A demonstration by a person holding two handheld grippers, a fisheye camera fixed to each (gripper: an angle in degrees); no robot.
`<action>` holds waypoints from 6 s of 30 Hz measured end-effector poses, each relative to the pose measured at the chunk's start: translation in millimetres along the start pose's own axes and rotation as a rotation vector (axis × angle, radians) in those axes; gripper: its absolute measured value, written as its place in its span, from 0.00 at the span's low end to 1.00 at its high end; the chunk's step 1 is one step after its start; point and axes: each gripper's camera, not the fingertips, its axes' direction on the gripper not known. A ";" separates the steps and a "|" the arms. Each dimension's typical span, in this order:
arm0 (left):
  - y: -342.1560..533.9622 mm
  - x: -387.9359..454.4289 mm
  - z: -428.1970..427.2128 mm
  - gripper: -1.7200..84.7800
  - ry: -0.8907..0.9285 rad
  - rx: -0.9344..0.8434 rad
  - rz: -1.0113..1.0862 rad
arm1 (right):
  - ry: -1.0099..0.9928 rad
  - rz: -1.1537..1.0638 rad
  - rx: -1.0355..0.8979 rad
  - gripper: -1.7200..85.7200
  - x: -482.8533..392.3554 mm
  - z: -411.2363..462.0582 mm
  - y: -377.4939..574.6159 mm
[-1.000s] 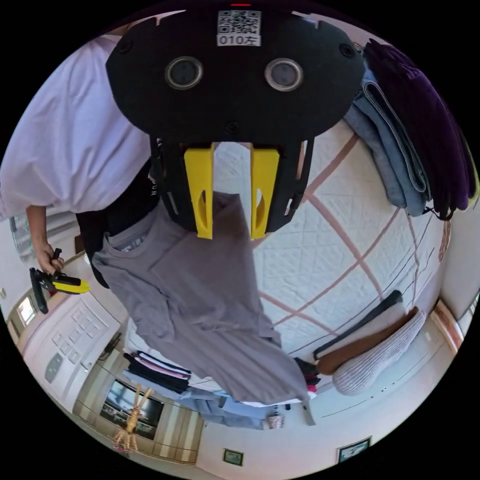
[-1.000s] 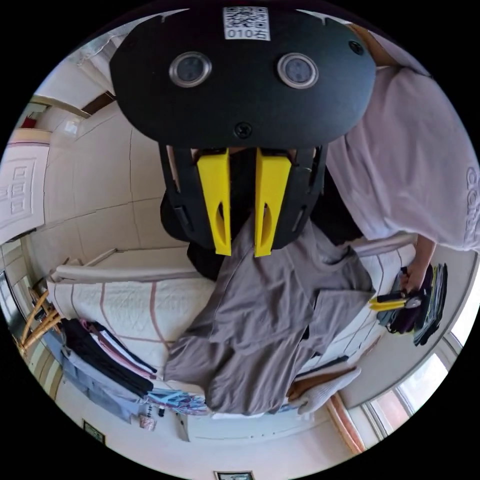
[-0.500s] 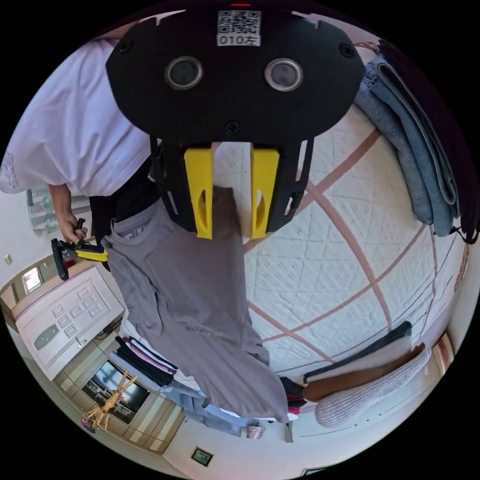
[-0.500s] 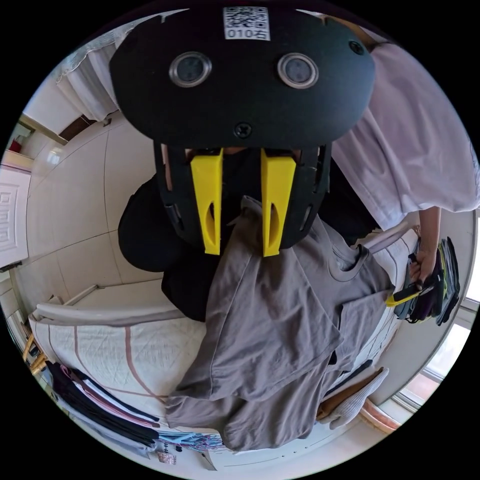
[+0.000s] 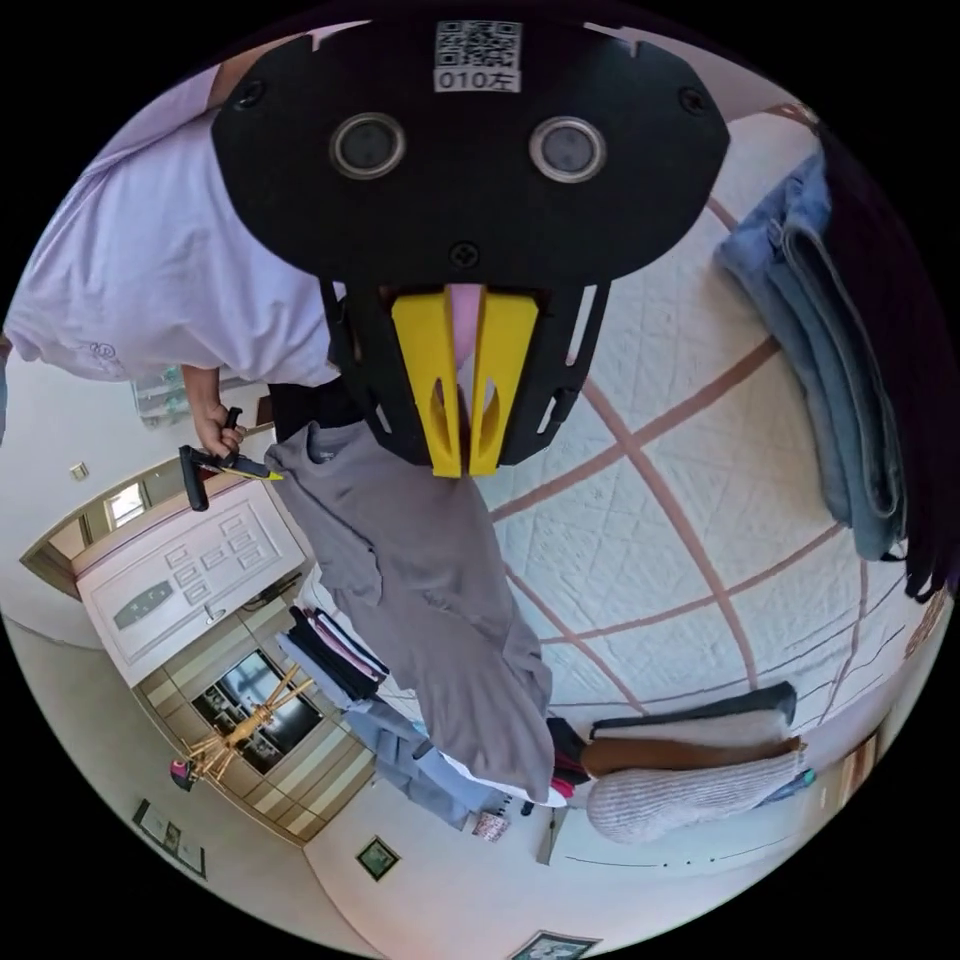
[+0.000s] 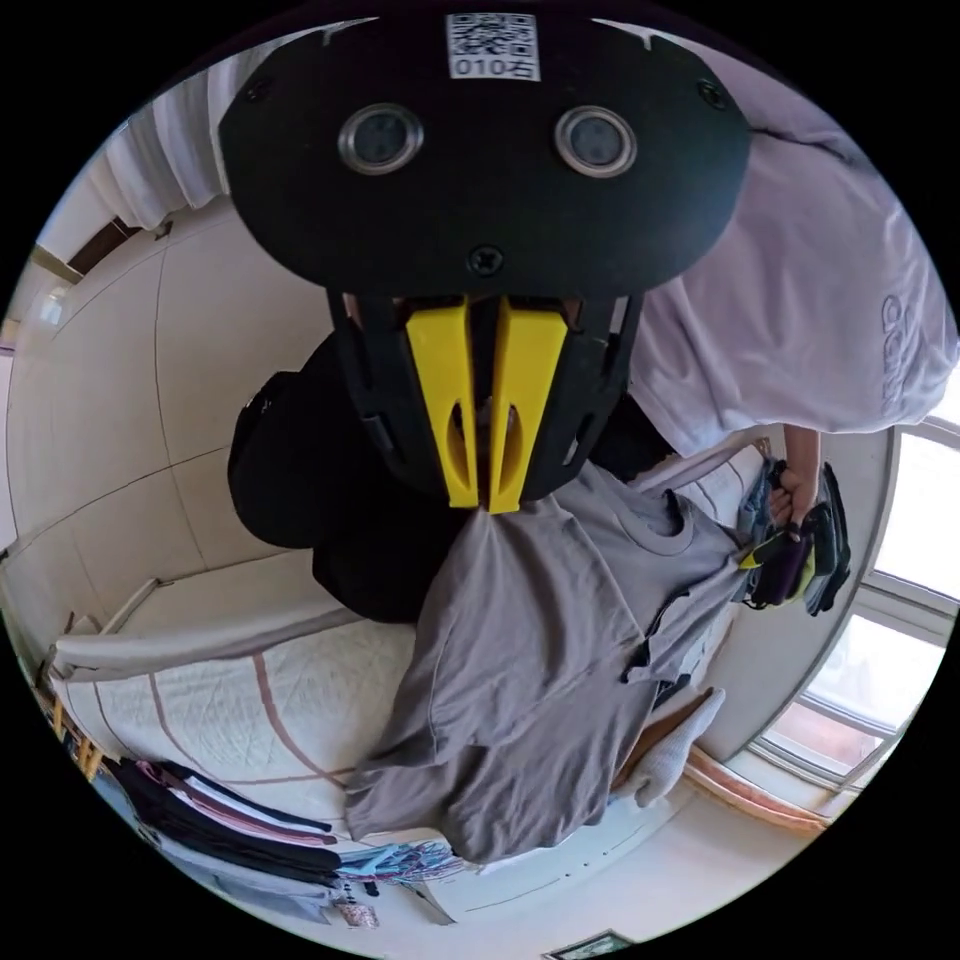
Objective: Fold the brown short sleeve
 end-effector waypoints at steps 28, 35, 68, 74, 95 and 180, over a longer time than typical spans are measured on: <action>79.6 12.2 39.8 0.07 -0.058 -0.088 -0.021 | 0.076 -0.042 -0.130 0.07 19.0 57.6 -8.0; 111.9 91.0 38.1 0.09 -0.425 -0.052 0.338 | 0.301 -0.166 -0.078 0.05 -10.4 68.6 27.4; 295.0 212.8 207.6 0.18 -0.566 -0.189 1.059 | 0.554 -0.813 -0.081 0.20 -150.2 200.4 125.7; 345.3 230.3 251.2 0.19 -0.708 -0.197 1.160 | 0.715 -0.843 -0.015 0.21 -177.8 242.8 138.5; 342.8 231.4 289.7 0.06 -0.762 -0.100 1.143 | 0.814 -0.907 0.039 0.09 -204.3 301.3 171.0; -455.4 67.1 317.6 0.02 -0.125 -0.540 0.393 | 0.039 -0.301 -0.240 0.06 6.8 -80.3 -280.6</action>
